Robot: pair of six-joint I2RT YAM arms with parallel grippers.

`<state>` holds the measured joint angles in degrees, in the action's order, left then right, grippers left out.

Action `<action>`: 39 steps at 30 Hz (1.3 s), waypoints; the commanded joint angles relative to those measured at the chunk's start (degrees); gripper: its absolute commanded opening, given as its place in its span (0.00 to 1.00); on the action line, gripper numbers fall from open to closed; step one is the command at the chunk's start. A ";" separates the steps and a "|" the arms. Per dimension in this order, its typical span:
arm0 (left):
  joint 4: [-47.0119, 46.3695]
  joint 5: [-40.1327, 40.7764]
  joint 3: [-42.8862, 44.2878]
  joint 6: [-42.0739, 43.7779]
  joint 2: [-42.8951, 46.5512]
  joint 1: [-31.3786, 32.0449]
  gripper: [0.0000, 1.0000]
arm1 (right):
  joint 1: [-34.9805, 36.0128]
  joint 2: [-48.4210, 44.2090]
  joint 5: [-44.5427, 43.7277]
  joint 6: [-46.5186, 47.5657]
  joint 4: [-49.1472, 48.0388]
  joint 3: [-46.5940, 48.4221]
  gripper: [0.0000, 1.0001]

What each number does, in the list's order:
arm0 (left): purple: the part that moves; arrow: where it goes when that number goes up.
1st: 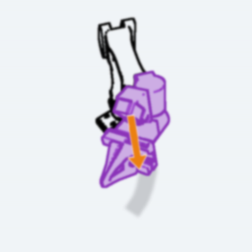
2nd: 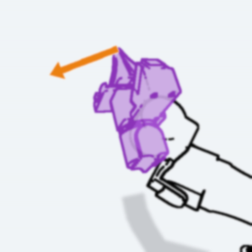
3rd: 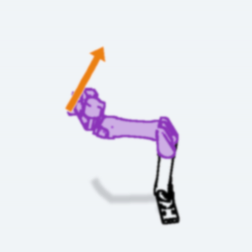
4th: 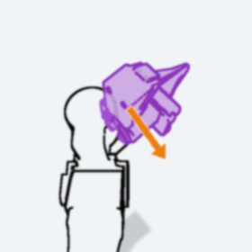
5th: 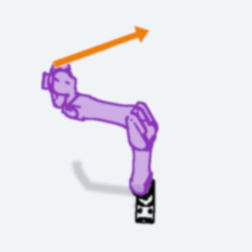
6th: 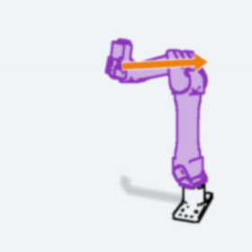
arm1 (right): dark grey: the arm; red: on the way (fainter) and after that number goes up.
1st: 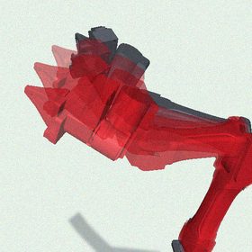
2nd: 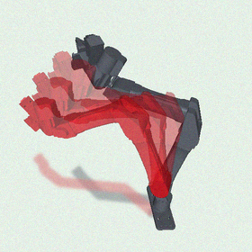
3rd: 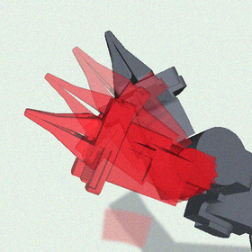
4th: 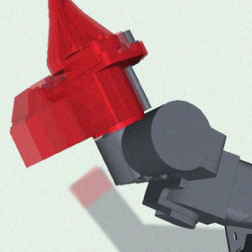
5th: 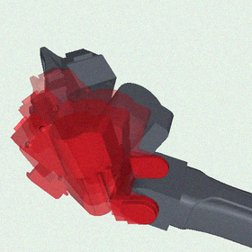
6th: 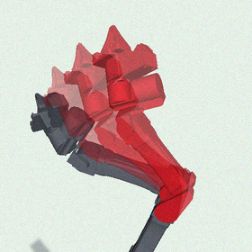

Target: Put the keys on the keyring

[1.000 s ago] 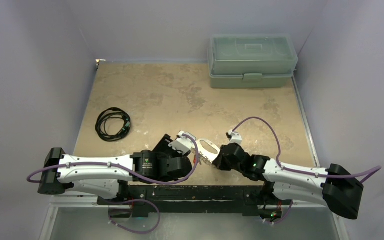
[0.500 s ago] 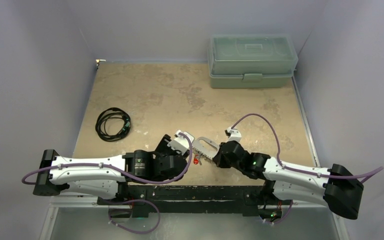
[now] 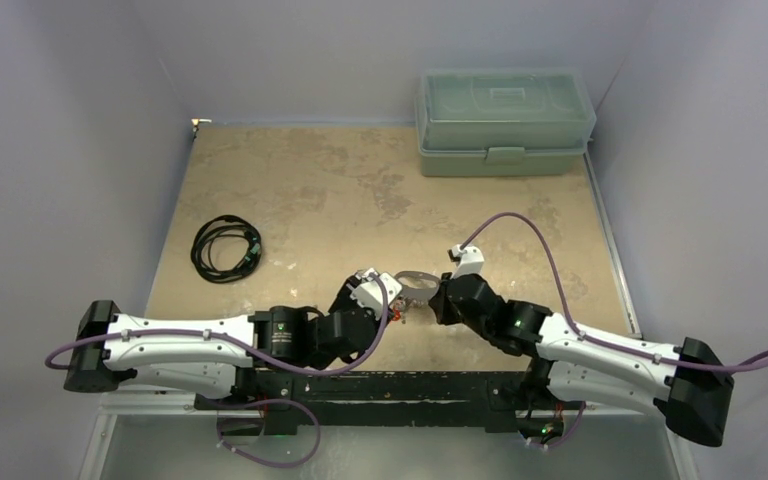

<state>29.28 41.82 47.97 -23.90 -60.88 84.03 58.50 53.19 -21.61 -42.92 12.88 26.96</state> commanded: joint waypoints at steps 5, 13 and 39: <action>-21.21 -4.65 -6.60 10.12 5.27 -0.01 0.50 | 0.28 -8.25 -3.02 14.94 -10.26 -0.49 0.00; -43.75 -9.28 -18.34 22.32 14.68 -0.01 0.50 | 0.29 -11.75 -2.56 24.52 -15.89 -0.40 0.00; -43.94 -34.59 -16.03 35.02 22.73 -0.03 0.46 | 0.30 -24.43 24.35 45.78 -29.05 0.04 0.00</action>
<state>-16.62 11.16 26.74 9.69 -40.21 84.03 58.50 29.85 -6.35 -0.69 -9.37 25.45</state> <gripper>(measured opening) 0.464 0.007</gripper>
